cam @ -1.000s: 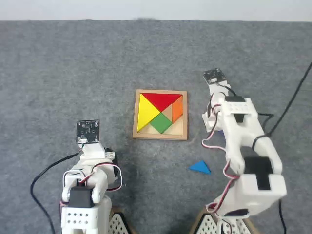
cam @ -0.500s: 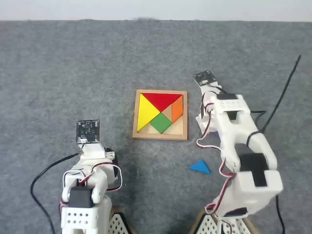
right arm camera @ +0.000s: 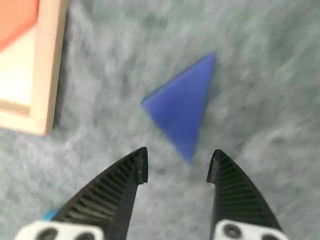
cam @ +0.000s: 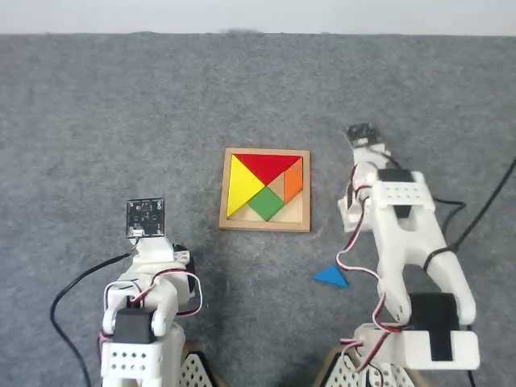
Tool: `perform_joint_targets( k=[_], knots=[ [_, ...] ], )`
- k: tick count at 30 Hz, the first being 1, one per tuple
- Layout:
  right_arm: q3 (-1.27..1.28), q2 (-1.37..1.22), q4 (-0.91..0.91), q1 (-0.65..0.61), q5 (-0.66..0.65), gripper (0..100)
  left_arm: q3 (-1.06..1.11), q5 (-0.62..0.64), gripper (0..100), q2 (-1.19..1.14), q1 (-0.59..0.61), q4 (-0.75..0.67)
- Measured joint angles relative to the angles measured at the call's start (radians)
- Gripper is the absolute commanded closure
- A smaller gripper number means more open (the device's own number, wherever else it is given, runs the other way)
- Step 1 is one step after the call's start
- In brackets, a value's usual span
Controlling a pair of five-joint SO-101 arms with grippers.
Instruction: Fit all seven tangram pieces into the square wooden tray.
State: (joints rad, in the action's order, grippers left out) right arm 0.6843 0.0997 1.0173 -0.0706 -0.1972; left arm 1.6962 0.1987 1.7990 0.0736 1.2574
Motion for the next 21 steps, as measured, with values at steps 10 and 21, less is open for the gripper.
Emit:
perform_joint_targets(
  k=[10, 21],
  knots=[
    [0.051, 0.003, -0.049, 0.018, -0.04, 95.5, 0.0, 0.0, 99, 0.0, 0.0, 0.0],
    [0.034, 0.003, -0.057, 0.176, -0.097, 95.8, 0.0, 0.0, 99, 0.0, 0.0, 0.0]
  ],
)
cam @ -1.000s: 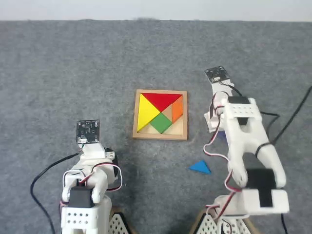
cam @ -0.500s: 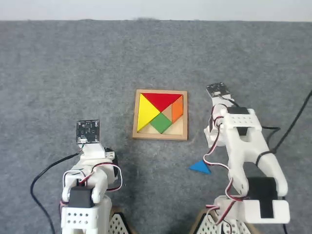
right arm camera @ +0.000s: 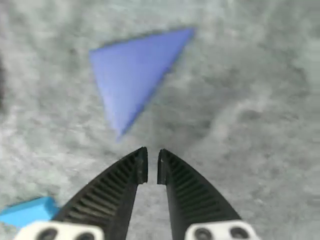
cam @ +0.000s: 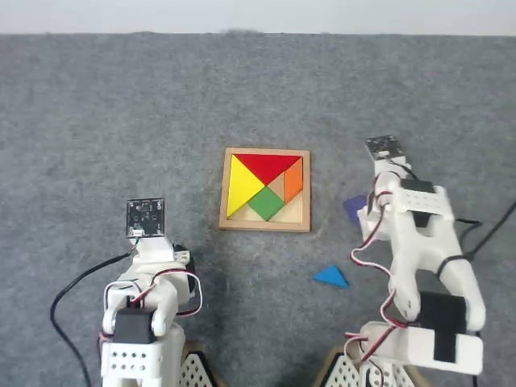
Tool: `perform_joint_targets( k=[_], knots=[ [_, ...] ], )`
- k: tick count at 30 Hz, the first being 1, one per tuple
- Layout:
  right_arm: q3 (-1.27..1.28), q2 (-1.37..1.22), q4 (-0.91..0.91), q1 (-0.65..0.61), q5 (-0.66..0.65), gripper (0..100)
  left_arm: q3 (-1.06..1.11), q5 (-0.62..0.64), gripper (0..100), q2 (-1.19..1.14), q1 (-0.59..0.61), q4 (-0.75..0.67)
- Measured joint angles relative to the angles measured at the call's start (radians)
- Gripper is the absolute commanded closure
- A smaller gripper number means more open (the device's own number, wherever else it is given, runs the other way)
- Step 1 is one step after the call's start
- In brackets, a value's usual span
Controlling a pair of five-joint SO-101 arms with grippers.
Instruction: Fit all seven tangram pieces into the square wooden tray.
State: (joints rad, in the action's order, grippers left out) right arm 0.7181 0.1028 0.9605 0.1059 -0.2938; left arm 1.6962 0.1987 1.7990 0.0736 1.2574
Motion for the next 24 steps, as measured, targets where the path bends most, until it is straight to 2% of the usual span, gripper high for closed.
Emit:
perform_joint_targets(
  k=[2, 5, 12, 15, 20, 24],
  knots=[
    [-0.026, 0.003, 0.002, 0.034, 0.0, 99.2, 0.0, 0.0, 99, 0.0, 0.0, 0.0],
    [-0.051, 0.025, 0.037, 0.011, -0.002, 99.2, 0.0, 0.0, 99, 0.0, 0.0, 0.0],
    [-0.032, 0.146, 0.087, -0.282, 0.009, 99.3, 0.0, 0.0, 99, 0.0, 0.0, 0.0],
    [-0.003, 0.149, 0.069, -0.364, 0.012, 99.3, 0.0, 0.0, 99, 0.0, 0.0, 0.0],
    [-0.003, 0.031, 0.023, -0.353, 0.014, 99.3, 0.0, 0.0, 99, 0.0, 0.0, 0.0],
    [-0.003, -0.069, -0.003, -0.267, -0.005, 99.3, 0.0, 0.0, 99, 0.0, 0.0, 0.0]
  ],
)
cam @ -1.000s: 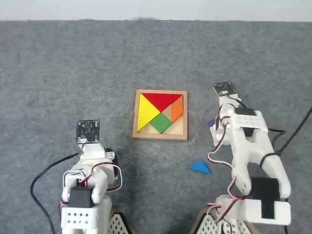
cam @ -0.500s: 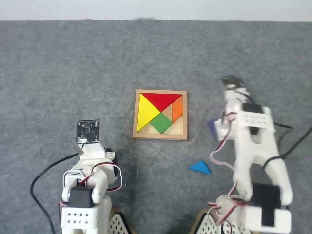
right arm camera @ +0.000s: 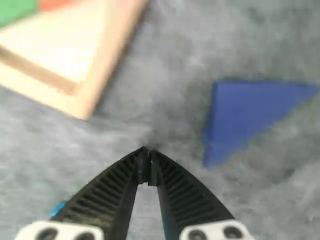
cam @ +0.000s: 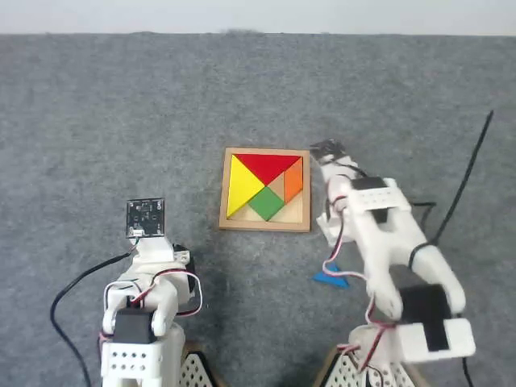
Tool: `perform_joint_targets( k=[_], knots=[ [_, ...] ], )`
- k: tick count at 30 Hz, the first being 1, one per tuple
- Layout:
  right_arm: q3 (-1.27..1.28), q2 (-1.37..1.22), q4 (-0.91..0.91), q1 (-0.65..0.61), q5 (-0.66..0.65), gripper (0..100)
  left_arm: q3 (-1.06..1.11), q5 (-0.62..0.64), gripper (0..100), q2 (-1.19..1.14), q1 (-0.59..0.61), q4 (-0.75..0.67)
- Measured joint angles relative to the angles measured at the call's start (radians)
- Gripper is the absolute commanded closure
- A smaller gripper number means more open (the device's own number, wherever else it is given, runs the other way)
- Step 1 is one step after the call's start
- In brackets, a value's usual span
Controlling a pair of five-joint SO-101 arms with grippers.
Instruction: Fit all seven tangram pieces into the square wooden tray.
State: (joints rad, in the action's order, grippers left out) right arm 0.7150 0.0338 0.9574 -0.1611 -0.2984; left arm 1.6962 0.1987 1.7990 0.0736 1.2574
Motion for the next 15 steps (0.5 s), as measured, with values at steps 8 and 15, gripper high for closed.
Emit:
perform_joint_targets(
  k=[8, 15],
  knots=[
    [-0.048, -0.015, -0.005, 0.232, -0.074, 99.3, 0.0, 0.0, 99, 0.0, 0.0, 0.0],
    [-0.21, -0.021, 0.014, 0.327, -0.083, 99.3, 0.0, 0.0, 99, 0.0, 0.0, 0.0]
  ],
)
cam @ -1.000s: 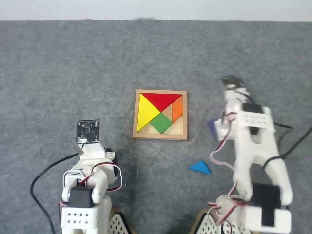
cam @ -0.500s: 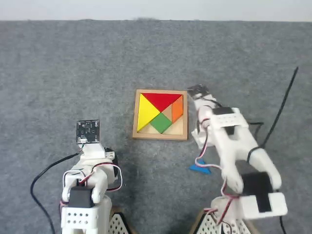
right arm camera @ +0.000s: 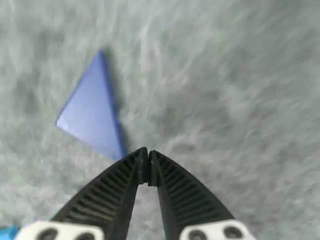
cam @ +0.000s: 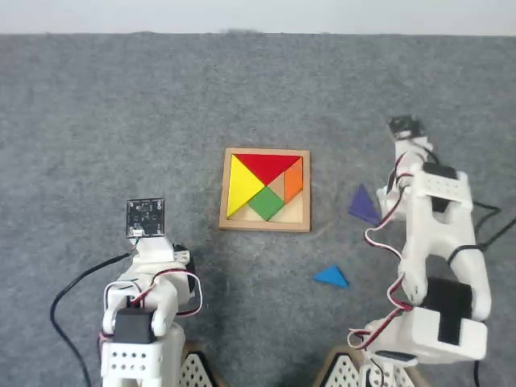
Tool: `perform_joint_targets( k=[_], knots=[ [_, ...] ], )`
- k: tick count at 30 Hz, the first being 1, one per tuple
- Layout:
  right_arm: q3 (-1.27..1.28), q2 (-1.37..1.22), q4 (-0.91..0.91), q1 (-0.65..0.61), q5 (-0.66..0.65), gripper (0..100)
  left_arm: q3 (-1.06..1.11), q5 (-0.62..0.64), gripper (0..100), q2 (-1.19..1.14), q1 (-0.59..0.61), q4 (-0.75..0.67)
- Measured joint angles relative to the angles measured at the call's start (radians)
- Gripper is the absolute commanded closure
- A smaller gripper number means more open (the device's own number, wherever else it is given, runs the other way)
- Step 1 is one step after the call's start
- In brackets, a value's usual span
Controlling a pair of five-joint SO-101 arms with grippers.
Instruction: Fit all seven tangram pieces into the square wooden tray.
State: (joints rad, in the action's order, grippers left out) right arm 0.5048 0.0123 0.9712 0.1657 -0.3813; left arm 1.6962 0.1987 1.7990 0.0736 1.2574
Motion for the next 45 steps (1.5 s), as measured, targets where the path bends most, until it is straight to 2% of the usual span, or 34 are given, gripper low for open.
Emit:
perform_joint_targets(
  k=[5, 10, 15, 20, 23, 28, 36, 42, 45],
  knots=[
    [-0.118, 0.0, 0.091, -0.012, 0.02, 99.3, 0.0, 0.0, 99, 0.0, 0.0, 0.0],
    [-0.219, -0.061, 0.112, -0.16, 0.114, 99.3, 0.0, 0.0, 99, 0.0, 0.0, 0.0],
    [-0.388, -0.282, 0.115, -0.213, 0.324, 99.2, 0.0, 0.0, 99, 0.0, 0.0, 0.0],
    [-0.559, -0.508, 0.126, -0.181, 0.611, 99.2, 0.0, 0.0, 99, 0.0, 0.0, 0.0],
    [-0.597, -0.543, 0.144, -0.132, 0.709, 99.2, 0.0, 0.0, 99, 0.0, 0.0, 0.0],
    [-0.601, -0.555, 0.164, -0.143, 0.664, 99.2, 0.0, 0.0, 99, 0.0, 0.0, 0.0],
    [-0.546, -0.537, 0.193, -0.276, 0.594, 99.2, 0.0, 0.0, 99, 0.0, 0.0, 0.0],
    [-0.339, -0.391, 0.192, -0.373, 0.522, 99.2, 0.0, 0.0, 99, 0.0, 0.0, 0.0],
    [-0.189, -0.288, 0.157, -0.391, 0.443, 99.2, 0.0, 0.0, 99, 0.0, 0.0, 0.0]
  ],
)
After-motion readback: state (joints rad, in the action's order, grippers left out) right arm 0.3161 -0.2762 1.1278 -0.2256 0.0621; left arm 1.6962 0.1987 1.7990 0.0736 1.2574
